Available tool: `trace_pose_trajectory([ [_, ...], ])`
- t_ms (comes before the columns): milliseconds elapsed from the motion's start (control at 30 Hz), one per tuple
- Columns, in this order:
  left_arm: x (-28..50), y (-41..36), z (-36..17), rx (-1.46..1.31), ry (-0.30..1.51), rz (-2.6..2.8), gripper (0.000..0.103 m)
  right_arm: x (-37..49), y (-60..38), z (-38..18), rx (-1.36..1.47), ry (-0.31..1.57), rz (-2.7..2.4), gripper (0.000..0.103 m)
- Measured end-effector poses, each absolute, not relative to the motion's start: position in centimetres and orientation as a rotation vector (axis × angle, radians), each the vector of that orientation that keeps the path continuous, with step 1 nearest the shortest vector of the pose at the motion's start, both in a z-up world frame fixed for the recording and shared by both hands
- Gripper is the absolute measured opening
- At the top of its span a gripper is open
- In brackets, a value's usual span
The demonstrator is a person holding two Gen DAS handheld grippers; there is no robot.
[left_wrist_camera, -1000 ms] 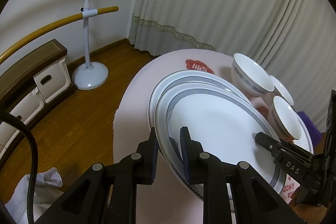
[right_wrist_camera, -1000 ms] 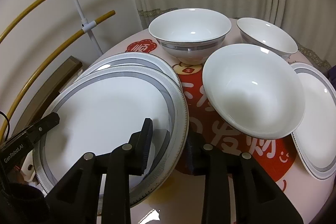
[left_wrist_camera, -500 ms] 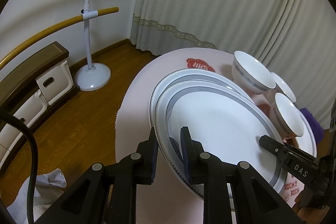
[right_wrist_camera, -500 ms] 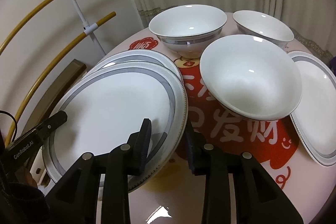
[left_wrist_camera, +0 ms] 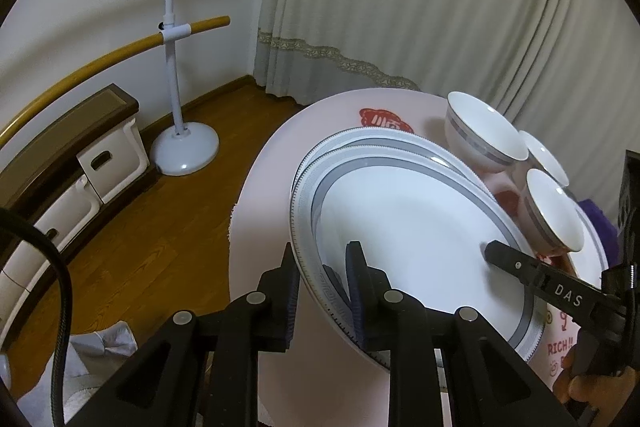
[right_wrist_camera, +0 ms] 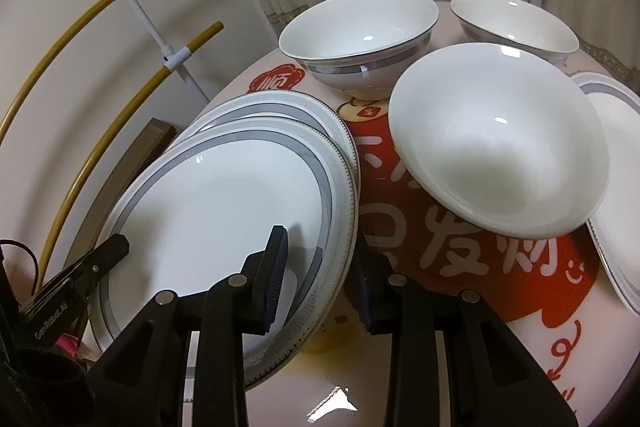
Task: Organize plates and bowls
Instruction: 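Lower the held plate onto the other plate with both grippers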
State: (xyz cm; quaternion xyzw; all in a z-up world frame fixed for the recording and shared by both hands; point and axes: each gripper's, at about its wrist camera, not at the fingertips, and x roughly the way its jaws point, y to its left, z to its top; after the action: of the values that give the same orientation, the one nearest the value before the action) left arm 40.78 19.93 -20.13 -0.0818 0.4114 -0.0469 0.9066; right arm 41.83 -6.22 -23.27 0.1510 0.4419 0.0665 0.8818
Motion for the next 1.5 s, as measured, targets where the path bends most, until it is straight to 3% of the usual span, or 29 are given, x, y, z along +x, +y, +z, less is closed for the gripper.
trace_pose_trajectory([
  [867,38.9,17.1,-18.3,-0.027,0.807,0.014,0.024,41.1,-7.3,-23.9,0.344,0.879,0.179,0.029],
  [1500,39.7,16.9,-18.9,-0.07,0.85,-0.043,0.027,41.4,-6.8,-24.6,0.351,0.901,0.204,0.026],
])
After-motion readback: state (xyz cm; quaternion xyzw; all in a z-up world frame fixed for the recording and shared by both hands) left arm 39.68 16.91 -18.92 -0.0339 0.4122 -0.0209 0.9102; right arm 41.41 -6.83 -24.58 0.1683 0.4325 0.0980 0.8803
